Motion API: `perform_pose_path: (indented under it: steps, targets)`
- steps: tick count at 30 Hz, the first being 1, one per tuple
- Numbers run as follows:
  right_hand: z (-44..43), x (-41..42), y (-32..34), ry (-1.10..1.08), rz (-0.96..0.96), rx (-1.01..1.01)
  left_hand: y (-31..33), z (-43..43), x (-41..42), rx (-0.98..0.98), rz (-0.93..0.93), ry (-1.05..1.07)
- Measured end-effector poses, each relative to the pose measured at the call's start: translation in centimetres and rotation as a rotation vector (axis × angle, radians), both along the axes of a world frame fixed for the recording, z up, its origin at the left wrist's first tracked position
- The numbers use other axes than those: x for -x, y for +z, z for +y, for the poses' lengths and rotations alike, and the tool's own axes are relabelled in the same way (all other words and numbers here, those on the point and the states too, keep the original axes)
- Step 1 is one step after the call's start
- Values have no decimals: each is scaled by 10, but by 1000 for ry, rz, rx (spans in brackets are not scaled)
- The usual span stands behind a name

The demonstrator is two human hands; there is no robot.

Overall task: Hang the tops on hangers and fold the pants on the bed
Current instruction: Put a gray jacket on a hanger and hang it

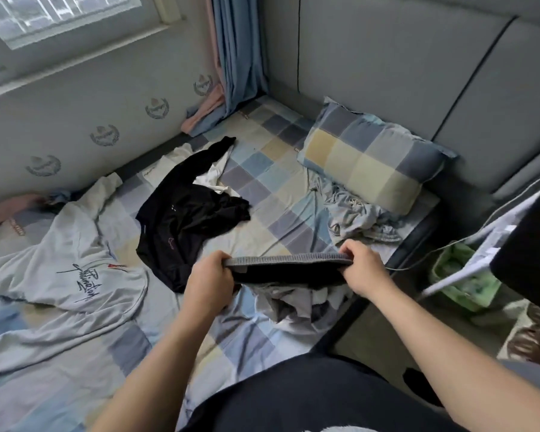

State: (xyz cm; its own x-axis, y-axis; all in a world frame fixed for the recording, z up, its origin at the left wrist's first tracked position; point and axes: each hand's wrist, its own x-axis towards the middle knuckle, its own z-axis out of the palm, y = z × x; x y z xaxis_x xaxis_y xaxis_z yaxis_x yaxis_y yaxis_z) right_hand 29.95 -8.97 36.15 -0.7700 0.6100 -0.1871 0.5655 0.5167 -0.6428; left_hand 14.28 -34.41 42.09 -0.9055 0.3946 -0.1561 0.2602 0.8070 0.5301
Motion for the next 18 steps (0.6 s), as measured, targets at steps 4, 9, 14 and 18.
perform_pose_path:
  steps: [4, 9, 14, 18]
  targets:
    - [-43, -28, 38, -85, 277, 139, 5, -33, 4, -113, 97, -235]
    - [-97, -72, 110, -237, 576, 236, 41, -35, -8, -236, -40, -462]
    - [-138, -122, 203, -418, 761, 225, 93, -7, -61, -441, -111, -761]
    - [-150, -177, 259, -506, 747, 122, 128, 19, -106, -552, -140, -985]
